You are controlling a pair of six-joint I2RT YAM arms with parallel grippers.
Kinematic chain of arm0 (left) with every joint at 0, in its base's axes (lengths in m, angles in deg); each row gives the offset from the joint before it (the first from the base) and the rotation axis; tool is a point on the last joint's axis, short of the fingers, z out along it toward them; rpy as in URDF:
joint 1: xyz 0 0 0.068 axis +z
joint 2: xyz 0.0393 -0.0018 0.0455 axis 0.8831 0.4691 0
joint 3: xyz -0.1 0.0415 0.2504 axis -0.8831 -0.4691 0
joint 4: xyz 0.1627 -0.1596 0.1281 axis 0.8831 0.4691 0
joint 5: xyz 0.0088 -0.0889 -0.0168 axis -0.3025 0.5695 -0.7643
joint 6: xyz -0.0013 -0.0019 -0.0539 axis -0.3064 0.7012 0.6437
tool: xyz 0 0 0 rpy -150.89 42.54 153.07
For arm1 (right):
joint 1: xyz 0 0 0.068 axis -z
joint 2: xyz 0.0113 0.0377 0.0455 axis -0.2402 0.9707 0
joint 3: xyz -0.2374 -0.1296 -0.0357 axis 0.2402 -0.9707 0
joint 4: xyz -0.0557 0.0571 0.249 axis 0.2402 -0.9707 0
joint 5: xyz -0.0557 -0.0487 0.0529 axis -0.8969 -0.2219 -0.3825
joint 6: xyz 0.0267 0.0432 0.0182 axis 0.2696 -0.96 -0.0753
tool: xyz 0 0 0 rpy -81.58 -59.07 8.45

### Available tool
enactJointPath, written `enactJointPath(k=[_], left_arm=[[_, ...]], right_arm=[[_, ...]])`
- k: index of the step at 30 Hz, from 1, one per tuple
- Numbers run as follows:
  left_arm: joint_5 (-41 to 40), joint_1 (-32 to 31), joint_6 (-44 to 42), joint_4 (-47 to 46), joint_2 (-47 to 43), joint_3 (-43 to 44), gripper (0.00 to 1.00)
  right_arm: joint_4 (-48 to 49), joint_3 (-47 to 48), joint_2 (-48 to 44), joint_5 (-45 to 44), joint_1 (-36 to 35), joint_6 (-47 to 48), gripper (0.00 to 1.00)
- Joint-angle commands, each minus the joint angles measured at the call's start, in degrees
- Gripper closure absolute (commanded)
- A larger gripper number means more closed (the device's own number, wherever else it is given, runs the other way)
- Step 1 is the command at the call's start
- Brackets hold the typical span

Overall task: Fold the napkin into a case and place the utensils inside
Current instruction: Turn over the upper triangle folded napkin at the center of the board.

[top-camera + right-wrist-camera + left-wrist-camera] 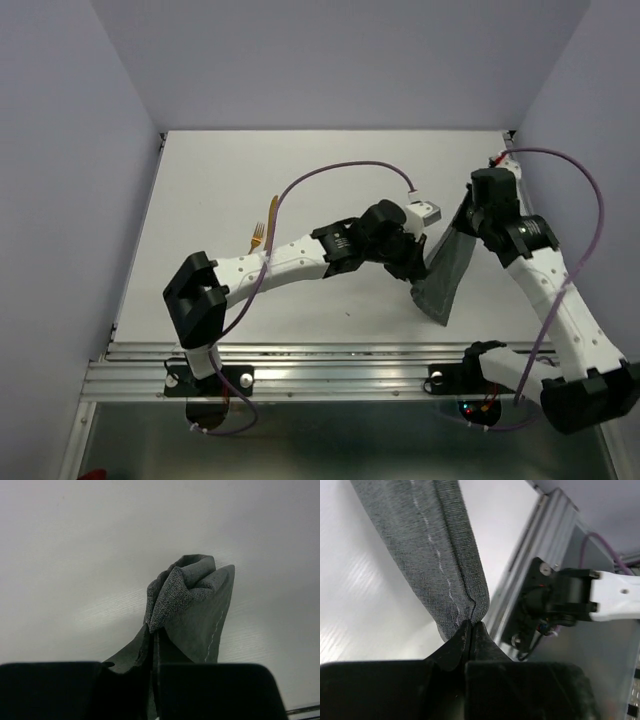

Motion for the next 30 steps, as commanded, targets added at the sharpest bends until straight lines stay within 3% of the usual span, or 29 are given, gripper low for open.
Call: enactJointPath(k=[1,7,14,30], left_arm=[[9.5,7.2,3.5,-10.6,-3.2,-8.8,1.0],[12.9,14.8,4.3,-18.0,-5.2,-20.8,1.0],[14.2,20.7,5.5,-24.2,-6.4,-31.4,1.0],[8.9,22.5,5.3,-28.5,-4.7,-41.6,1.0]], right_arm=[[14.1,3.6,10.9,3.8,-0.2,3.6,0.99],[19.7,10.5,26.6,12.4,-0.8,4.1,0.99],[21.3,16.6,41.3,14.1,-3.5,4.6,0.99],[21.4,22.6,52.9,12.3,-8.9,3.2,0.99]])
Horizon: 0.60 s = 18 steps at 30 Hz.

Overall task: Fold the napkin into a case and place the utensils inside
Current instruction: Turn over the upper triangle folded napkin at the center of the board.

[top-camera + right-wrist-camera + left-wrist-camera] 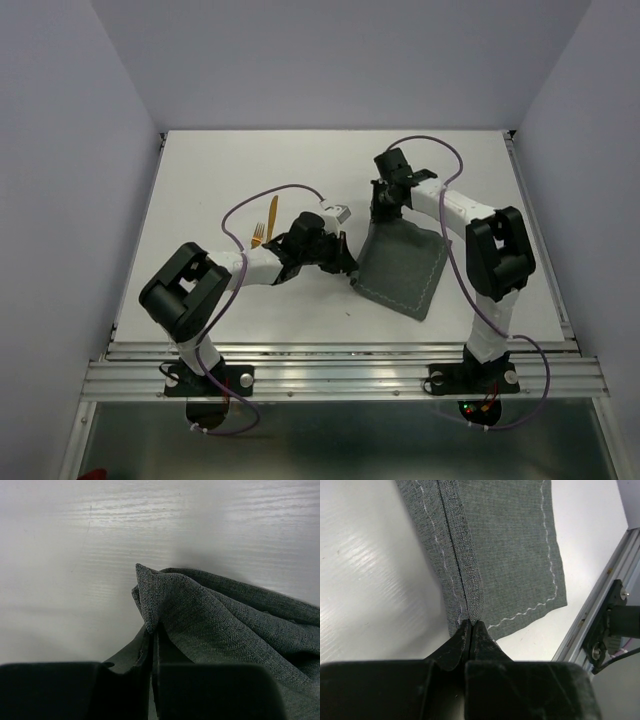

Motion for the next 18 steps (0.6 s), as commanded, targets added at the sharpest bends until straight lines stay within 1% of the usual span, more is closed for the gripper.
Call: enactJointPath(k=[1,4,9,10,11,12,13,14,15,16,17,18], left_arm=[[1.5,-0.7,-1.3,4.2,-1.0,-2.3,1.0],[-0.8,-0.6,-2.4,6.1,-1.1,-1.9,1.0],[-1.0,-0.7,-1.9,5.8,-0.5,-2.6,1.0],[-1.1,-0.6,-1.8,5.6,-0.4,-2.6,0.99],[-1.5,-0.7,-1.5,5.7,-0.6,-2.9,0.94],[-1.8,-0.6,-1.3,5.6,-0.8,-3.4,0.87],[-2.5,-0.6,-1.1,5.9,-1.3,-4.0,0.67],[-2.6,-0.6,-0.9,6.0,-1.8,-4.1,0.67],[-3.0,-0.6,-0.8,6.1,-2.3,-4.5,0.51],[-3.3,-0.6,-0.6,6.2,-2.8,-4.8,0.43],[-3.9,-0.6,-0.4,6.7,-4.0,-5.4,0.39],[-4.2,-0.6,-0.2,6.9,-4.6,-5.6,0.33]], right_arm=[[7.8,4.4,1.0,-6.1,-0.1,0.1,0.99],[7.9,5.2,2.8,-6.4,-1.3,-0.1,0.99],[7.9,7.1,6.0,-6.8,-3.0,-0.7,0.99],[7.8,7.3,6.3,-6.9,-3.0,-0.7,0.99],[7.8,7.6,6.8,-6.8,-3.6,-0.8,0.99],[7.8,7.7,7.1,-6.8,-3.6,-0.9,0.97],[7.8,8.0,7.9,-6.7,-4.1,-1.0,0.94],[7.8,8.1,7.9,-6.7,-4.1,-1.0,0.94],[7.8,8.2,8.3,-6.3,-4.1,-1.1,0.93],[7.9,8.2,8.3,-6.2,-4.7,-1.1,0.91],[8.0,8.3,8.4,-5.9,-4.7,-1.1,0.89],[8.0,8.3,8.5,-5.5,-5.3,-1.1,0.83]])
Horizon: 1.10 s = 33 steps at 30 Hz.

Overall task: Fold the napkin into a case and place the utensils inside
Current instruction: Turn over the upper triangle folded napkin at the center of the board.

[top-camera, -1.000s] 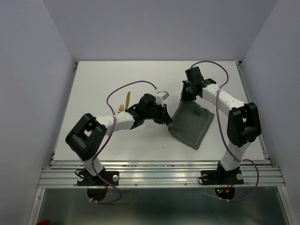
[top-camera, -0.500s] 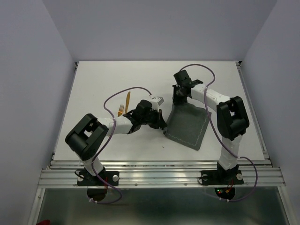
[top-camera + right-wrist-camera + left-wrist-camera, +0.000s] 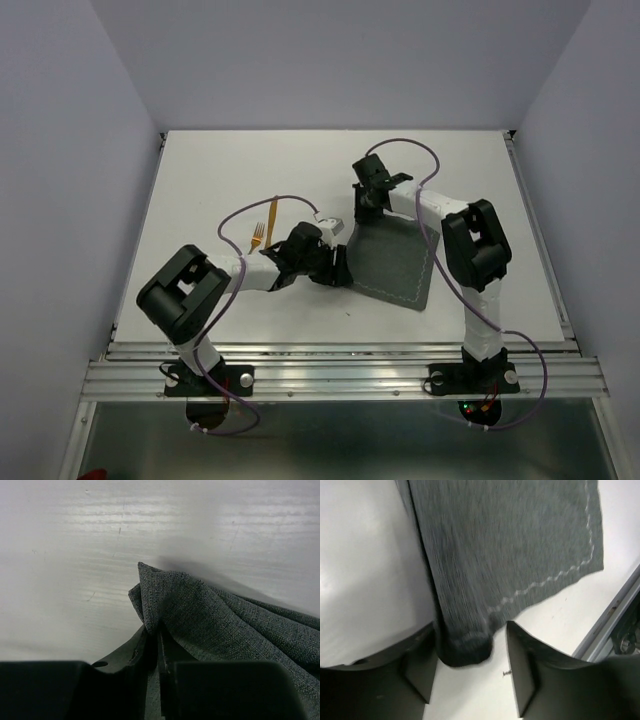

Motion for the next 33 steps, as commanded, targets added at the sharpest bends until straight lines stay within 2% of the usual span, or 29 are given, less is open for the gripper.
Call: enactJointPath(k=[1,2,6,12,16,21,25,27,29,30,33], left_arm=[[0.1,-0.5,0.5,3.5,-4.6,-2.2,0.33],[-0.2,-0.5,0.7,4.1,-6.1,-2.6,0.33],[-1.8,-0.4,1.5,6.1,-10.6,-3.3,0.32],[-2.4,1.8,1.8,8.9,-17.0,-2.2,0.32],[-1.9,3.3,1.7,10.2,-18.3,-0.2,0.34],[-2.6,4.1,2.5,11.7,-14.7,5.8,0.41],[-6.7,5.3,4.0,16.5,-7.5,14.3,0.56],[-7.4,7.6,4.5,18.7,-2.3,20.1,0.62],[-5.4,10.2,4.8,19.8,2.8,25.5,0.82],[-4.4,10.7,4.8,19.7,4.4,27.4,1.0],[-3.9,11.9,4.0,22.3,10.7,34.5,1.0]], right_arm=[[5.9,3.3,-0.1,-1.5,-0.6,-0.5,0.8],[6.1,3.3,-0.2,-1.0,-0.6,-0.5,0.78],[7.2,2.9,-1.6,1.9,-1.1,-0.7,0.54],[8.4,1.5,-6.6,4.6,-1.1,-1.1,0.39],[8.4,-0.9,-11.9,0.1,-1.1,-1.2,0.38],[9.0,-8.7,-18.8,-1.1,4.9,-1.6,0.43],[9.7,-15.1,-22.4,0.1,9.3,-2.3,0.51],[10.2,-17.2,-24.4,0.2,9.3,-2.9,0.54],[11.2,-19.2,-25.3,2.0,9.3,-3.1,0.55],[11.7,-20.2,-25.5,2.8,9.3,-3.5,0.57],[13.6,-21.0,-25.3,5.2,8.7,-4.7,0.57]])
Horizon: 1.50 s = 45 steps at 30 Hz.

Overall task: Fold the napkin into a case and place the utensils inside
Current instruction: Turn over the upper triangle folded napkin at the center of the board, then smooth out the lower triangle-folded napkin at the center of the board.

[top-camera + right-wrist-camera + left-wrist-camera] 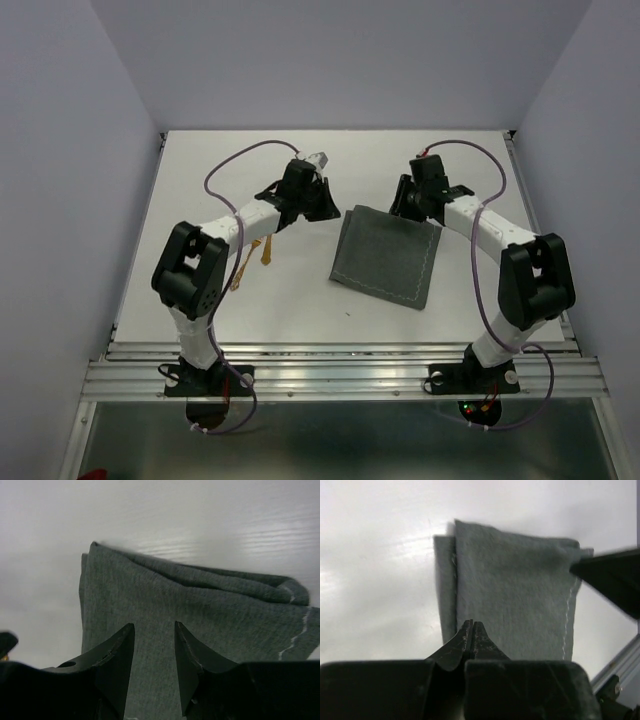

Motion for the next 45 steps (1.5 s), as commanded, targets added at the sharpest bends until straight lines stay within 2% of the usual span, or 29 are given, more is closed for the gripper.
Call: enactJointPath(k=[1,6,16,23,33,36,45], left_arm=[[0.8,2.0,-0.4,4.7,6.0,9.2,1.0],[4.3,2.7,0.2,5.6,14.1,16.4,1.0],[6.9,3.6,-0.2,9.2,23.4,25.4,1.0],[8.8,4.5,-0.4,9.1,27.4,26.9,1.0],[9.5,5.1,-0.9,9.6,28.6,26.9,1.0],[9.4,5.2,-1.1,9.3,28.2,26.4,1.0],[10.0,5.3,-1.0,8.3,27.5,25.4,1.0]], right_arm=[[4.6,-0.3,-0.9,3.0,-1.8,-2.0,0.57],[5.4,2.4,4.0,3.3,-4.4,-3.9,0.53],[5.2,10.6,14.0,3.4,-5.6,-6.7,0.53],[3.8,15.5,19.2,5.7,-6.8,-6.7,0.53],[2.3,19.2,23.5,5.4,-8.4,-6.5,0.53],[2.3,19.1,24.1,4.9,-9.0,-6.8,0.57],[2.0,18.6,23.7,2.4,-9.5,-7.4,0.83]])
